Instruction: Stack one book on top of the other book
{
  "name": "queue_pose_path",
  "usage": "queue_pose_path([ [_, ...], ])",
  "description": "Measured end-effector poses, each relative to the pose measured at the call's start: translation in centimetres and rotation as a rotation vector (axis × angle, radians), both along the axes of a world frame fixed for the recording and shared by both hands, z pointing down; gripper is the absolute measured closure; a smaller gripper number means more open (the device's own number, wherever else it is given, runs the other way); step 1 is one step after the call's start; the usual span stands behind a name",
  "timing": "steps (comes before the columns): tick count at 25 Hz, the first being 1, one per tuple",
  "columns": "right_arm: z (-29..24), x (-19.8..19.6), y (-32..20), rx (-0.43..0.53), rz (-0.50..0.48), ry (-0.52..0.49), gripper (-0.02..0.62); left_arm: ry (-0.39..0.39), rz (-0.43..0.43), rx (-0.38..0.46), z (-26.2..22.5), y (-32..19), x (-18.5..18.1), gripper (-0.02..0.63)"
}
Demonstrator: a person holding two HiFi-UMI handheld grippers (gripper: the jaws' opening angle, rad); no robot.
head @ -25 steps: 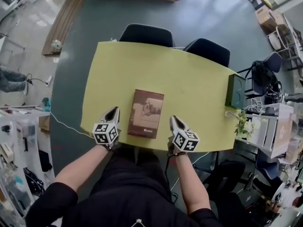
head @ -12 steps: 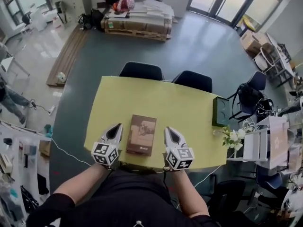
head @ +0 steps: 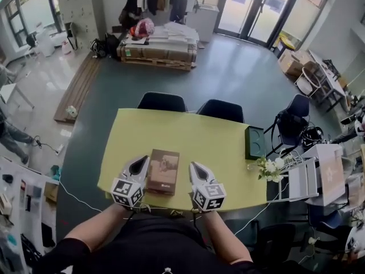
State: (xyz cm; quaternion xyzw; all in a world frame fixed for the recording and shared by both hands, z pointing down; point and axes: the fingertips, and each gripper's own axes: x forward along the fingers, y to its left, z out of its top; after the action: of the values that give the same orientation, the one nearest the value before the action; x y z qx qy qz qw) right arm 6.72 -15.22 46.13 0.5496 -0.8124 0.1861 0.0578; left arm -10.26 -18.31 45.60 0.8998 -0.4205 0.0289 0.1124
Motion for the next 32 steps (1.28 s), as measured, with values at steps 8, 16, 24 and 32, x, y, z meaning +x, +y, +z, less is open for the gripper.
queue_pose_path([
  [8, 1.0, -0.2, 4.1, -0.017, -0.065, -0.007, 0.591, -0.017, -0.053, 0.015, 0.6, 5.3, 0.2, 0.6],
  [16, 1.7, -2.1, 7.8, -0.038, -0.079, -0.007, 0.591, -0.019, -0.054, 0.011, 1.0, 8.6, -1.5, 0.6],
  [24, 1.9, -7.9, 13.5, -0.045, -0.033, 0.009, 0.591, -0.009, 0.001, 0.042, 0.6, 13.6, -6.7, 0.6],
  [32, 1.5, -14.7, 20.8, -0.041, 0.008, 0.021, 0.591, -0.034, 0.027, 0.026, 2.1, 21.0, -12.6, 0.6],
])
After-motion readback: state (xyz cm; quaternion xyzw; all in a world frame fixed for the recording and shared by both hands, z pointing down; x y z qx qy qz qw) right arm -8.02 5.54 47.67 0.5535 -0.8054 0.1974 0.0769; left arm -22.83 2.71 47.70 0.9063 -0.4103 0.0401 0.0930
